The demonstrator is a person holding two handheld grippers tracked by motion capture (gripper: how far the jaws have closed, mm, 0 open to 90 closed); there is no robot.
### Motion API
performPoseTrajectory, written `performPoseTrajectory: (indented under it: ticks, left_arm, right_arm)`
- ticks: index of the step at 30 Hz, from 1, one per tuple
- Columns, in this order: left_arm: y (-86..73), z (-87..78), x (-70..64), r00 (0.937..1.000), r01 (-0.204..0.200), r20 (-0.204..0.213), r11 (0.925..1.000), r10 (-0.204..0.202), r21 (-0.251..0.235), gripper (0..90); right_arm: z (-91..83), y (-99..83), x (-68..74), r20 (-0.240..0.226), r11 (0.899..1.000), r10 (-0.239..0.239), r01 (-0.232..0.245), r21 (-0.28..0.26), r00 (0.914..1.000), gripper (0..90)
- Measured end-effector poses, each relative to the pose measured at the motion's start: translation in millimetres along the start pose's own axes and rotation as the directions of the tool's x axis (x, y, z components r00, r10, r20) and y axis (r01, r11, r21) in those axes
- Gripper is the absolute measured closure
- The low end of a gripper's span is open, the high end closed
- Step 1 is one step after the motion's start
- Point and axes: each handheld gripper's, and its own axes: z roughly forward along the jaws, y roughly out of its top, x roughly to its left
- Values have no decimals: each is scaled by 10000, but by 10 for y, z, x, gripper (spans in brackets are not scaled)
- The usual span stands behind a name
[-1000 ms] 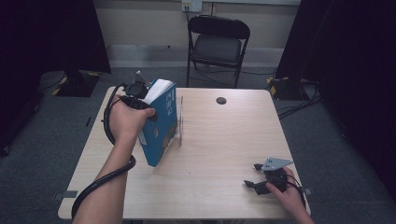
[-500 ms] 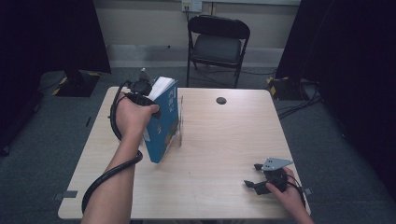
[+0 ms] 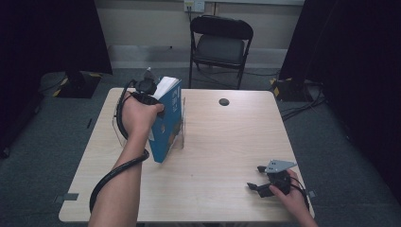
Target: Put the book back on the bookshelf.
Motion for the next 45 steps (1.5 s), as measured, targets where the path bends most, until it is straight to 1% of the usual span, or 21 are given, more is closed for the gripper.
performPoseTrajectory:
  ticks: [5, 11, 12, 15, 19, 21, 22, 24, 26, 27, 30, 33, 38, 40, 45]
  left_arm:
    - [18, 28, -12, 10000, 14, -56, 9999, -15, -136, 620]
    - [52, 44, -19, 10000, 37, -80, 10000, -37, -57, 620]
    - [57, 44, -14, 10000, -45, -69, 10000, 45, -54, 620]
    - [65, 49, -18, 9999, -67, -90, 10000, 66, -66, 620]
    - [80, 55, -16, 10000, 59, -57, 9999, -60, -109, 620]
    - [83, 64, -9, 9999, 103, -114, 9998, -105, -177, 620]
    - [87, 68, -7, 9998, 196, -27, 9996, -197, -186, 620]
    - [99, 65, 3, 9999, 113, -80, 9997, -114, -204, 620]
    - [107, 69, -1, 9996, 266, -12, 9994, -266, -203, 620]
    - [113, 72, 4, 9998, 187, -70, 9997, -188, -175, 620]
    - [124, 84, 6, 9997, 198, -160, 9996, -201, -210, 620]
    - [120, 94, 14, 9989, 409, -212, 9985, -417, -361, 620]
    - [119, 111, 23, 9987, 395, -315, 9985, -408, -382, 620]
    - [118, 123, 20, 9981, 505, -337, 9978, -520, -432, 620]
    - [117, 158, 23, 9972, 507, -522, 9975, -533, -493, 620]
  right_arm:
    - [0, 0, 0, -4, 10000, -5, 5, -7, 10000, 177]
    - [0, 0, -1, 4, 10000, -12, 12, -12, 10000, 176]
    - [0, 0, -1, -3, 10000, -11, 11, -14, 10000, 176]
    - [0, 0, -1, 3, 10000, -12, 12, -12, 10000, 176]
    - [0, 0, -1, 2, 10000, -17, 17, -14, 10000, 176]
    - [0, 0, -1, 3, 10000, -18, 18, -12, 10000, 177]
    - [0, 0, -1, 12, 10000, -21, 21, -8, 10000, 177]
    - [0, 0, -1, 14, 10000, -25, 25, -7, 10000, 176]
    - [0, 0, -1, 9, 10000, -24, 24, -11, 10000, 177]
    - [0, 0, 0, 9, 10000, -23, 23, -10, 10000, 177]
    - [0, 0, -1, 11, 10000, -27, 27, -12, 10000, 176]
    - [1, 0, -1, 7, 10000, -32, 32, -19, 10000, 176]
    - [1, 0, -1, 7, 10000, -23, 23, -10, 10000, 176]
    - [1, -1, -1, 2, 10000, -22, 22, -14, 10000, 176]
    - [2, 0, -1, 5, 10000, -37, 37, -21, 10000, 176]
